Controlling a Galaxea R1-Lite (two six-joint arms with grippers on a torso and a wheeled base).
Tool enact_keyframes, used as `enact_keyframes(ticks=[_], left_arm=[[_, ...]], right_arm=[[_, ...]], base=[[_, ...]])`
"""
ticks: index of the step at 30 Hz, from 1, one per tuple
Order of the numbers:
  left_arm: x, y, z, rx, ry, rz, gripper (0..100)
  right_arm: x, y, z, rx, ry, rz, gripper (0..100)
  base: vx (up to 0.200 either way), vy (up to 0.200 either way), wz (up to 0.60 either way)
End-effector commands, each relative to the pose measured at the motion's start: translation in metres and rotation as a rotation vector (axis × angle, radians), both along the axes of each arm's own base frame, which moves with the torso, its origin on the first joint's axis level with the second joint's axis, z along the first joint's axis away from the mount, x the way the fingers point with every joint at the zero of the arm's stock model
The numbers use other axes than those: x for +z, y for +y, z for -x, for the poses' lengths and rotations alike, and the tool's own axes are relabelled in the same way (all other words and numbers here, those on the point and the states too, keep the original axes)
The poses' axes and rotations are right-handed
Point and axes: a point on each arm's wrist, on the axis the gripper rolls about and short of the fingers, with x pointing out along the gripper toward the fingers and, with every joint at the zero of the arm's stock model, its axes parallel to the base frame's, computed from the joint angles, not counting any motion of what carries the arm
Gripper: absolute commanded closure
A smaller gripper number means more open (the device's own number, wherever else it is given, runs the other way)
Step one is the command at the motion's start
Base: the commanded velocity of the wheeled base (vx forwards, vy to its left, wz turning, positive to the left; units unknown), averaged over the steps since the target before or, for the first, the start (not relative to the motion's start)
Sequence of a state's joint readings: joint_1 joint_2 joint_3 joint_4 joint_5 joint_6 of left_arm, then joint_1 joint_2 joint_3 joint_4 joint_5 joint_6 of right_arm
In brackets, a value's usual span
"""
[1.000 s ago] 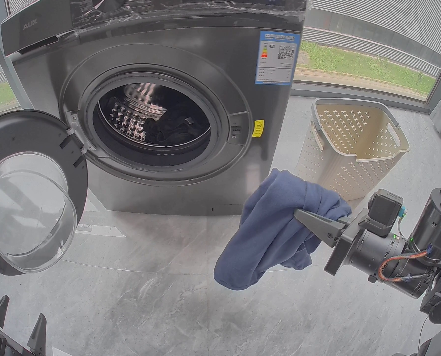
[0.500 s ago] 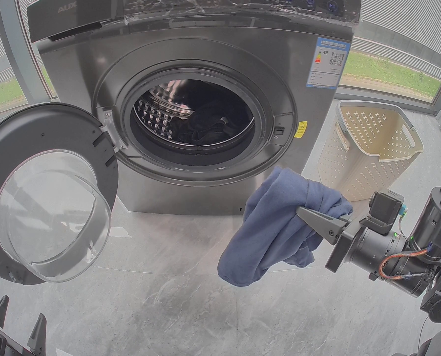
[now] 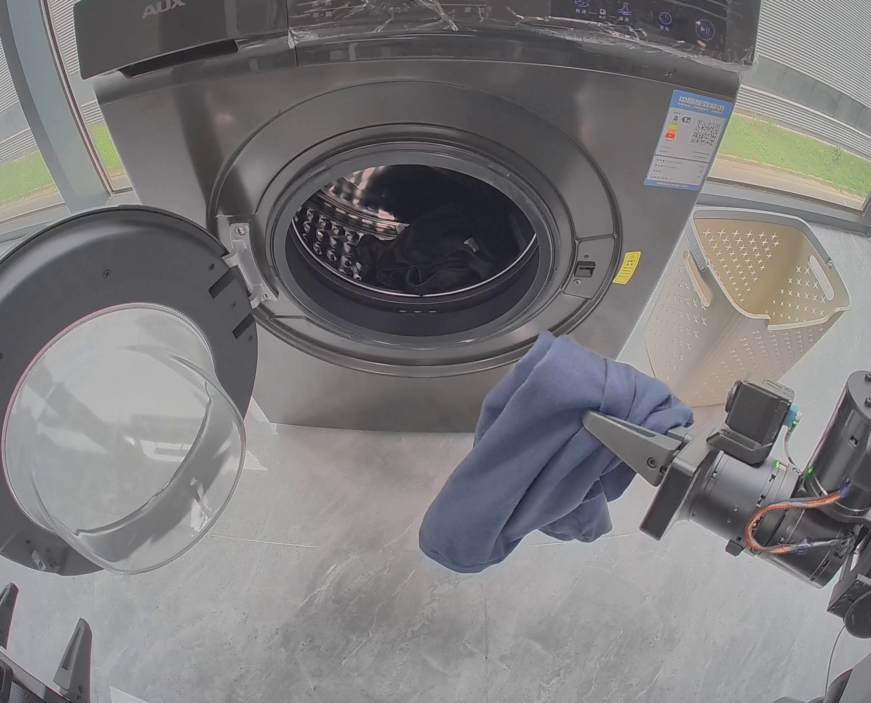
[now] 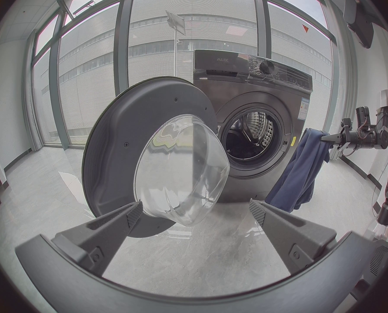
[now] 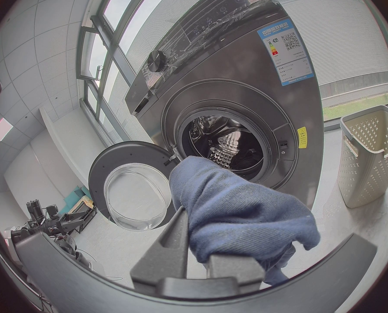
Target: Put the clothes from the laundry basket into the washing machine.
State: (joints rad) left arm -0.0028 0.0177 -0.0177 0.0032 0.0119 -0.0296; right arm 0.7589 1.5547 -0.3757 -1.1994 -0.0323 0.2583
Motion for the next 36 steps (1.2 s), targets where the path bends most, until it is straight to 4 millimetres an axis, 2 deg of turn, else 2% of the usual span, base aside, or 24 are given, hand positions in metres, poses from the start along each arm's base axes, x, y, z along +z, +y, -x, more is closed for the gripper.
enact_keyframes(ticks=[1, 10, 18, 28, 30, 32, 34, 36], left_arm=[[-0.005, 0.000, 0.000, -0.001, 0.000, 0.000, 0], [-0.005, 0.000, 0.000, -0.003, 0.000, -0.042, 0], [-0.005, 0.000, -0.001, -0.003, 0.011, -0.031, 0], [-0.004, 0.000, 0.000, -0.006, -0.009, -0.037, 0], [0.002, 0.000, 0.001, -0.009, -0.043, -0.027, 0], [0.036, -0.001, 0.006, -0.027, -0.140, -0.027, 0], [0.041, -0.002, 0.006, -0.041, -0.137, -0.035, 0], [0.045, -0.004, -0.006, -0.191, -0.040, -0.052, 0]], right_arm=[[-0.002, 0.001, -0.001, 0.001, 0.007, 0.005, 100], [-0.003, 0.012, -0.004, 0.025, 0.008, 0.010, 100], [0.005, 0.048, -0.017, 0.035, -0.015, -0.035, 100], [0.003, 0.073, -0.039, 0.031, -0.116, -0.126, 100], [0.005, 0.077, -0.042, 0.033, -0.129, -0.141, 100], [0.008, 0.081, -0.046, 0.031, -0.142, -0.152, 100], [0.008, 0.082, -0.047, 0.031, -0.143, -0.153, 100], [0.005, 0.088, -0.051, 0.034, -0.145, -0.156, 100]], base=[[0.000, 0.000, 0.00], [0.000, 0.000, 0.00], [0.000, 0.000, 0.00], [0.000, 0.000, 0.00], [0.000, 0.000, 0.00], [0.000, 0.000, 0.00], [0.000, 0.000, 0.00], [0.000, 0.000, 0.00]])
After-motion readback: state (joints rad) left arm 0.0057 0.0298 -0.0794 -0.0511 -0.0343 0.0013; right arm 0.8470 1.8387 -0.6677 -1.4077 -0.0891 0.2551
